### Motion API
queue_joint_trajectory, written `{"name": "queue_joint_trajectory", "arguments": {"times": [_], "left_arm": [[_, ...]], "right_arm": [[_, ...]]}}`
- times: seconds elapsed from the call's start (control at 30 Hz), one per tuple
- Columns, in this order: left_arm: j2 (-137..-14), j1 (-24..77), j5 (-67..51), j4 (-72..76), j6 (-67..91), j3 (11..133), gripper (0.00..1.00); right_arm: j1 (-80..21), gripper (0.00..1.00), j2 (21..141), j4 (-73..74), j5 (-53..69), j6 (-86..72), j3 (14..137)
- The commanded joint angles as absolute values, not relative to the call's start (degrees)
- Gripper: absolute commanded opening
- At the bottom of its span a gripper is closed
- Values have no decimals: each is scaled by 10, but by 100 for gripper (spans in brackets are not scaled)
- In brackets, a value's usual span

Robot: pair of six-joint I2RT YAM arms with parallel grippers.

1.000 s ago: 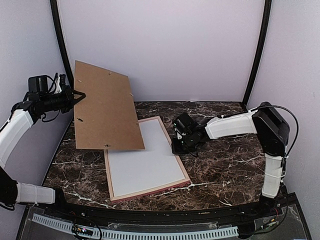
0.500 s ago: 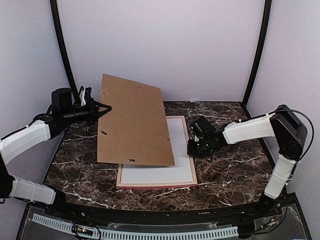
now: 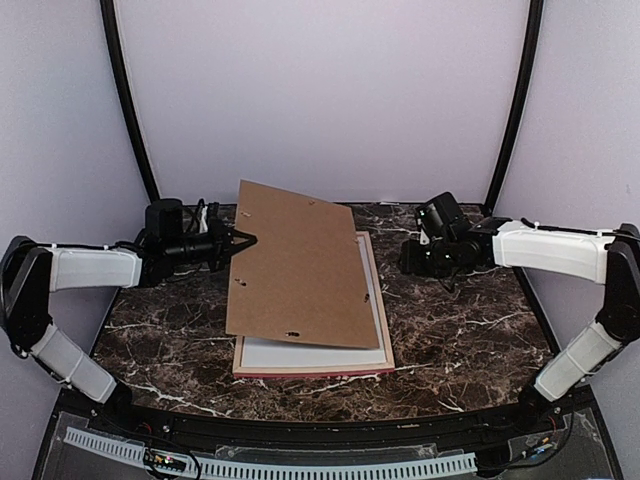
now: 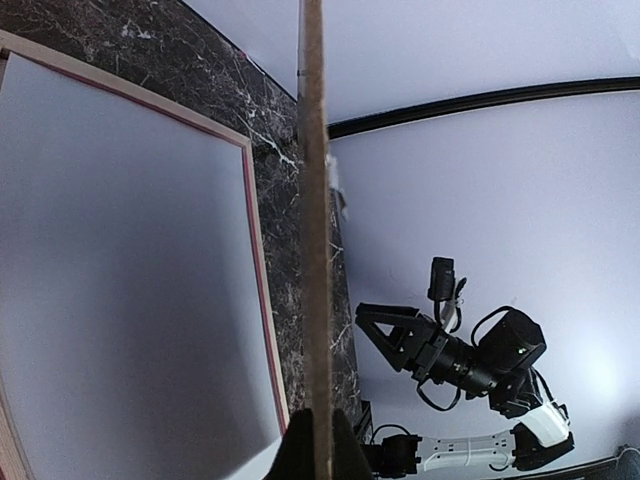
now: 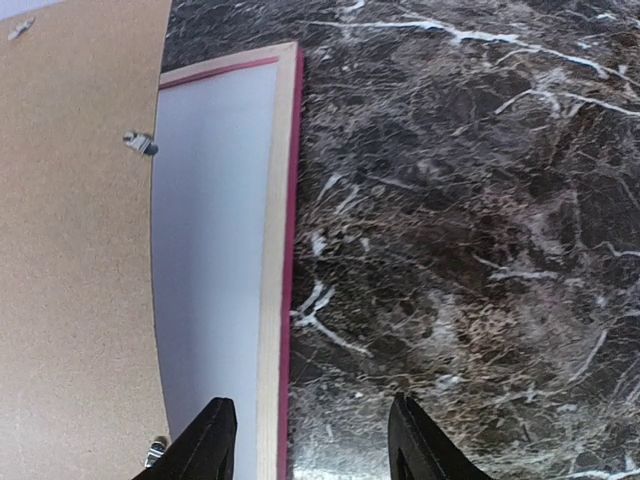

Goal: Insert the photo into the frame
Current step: Place the backboard with the photo.

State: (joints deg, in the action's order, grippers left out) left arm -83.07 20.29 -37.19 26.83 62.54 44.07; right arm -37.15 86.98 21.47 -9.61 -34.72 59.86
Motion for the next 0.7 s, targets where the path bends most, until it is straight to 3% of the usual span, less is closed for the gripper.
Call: {"name": "queue_joint_trajectory", "arguments": {"times": [0.0,0.67], "left_arm": [[-857,207,-399,378,651,444,0],[-965,208,-431,402,652,477,0]], "right_arm": [[-347,54,854,233,-115,-317,587],[-335,54,879,214,-104,-310,558]]}}
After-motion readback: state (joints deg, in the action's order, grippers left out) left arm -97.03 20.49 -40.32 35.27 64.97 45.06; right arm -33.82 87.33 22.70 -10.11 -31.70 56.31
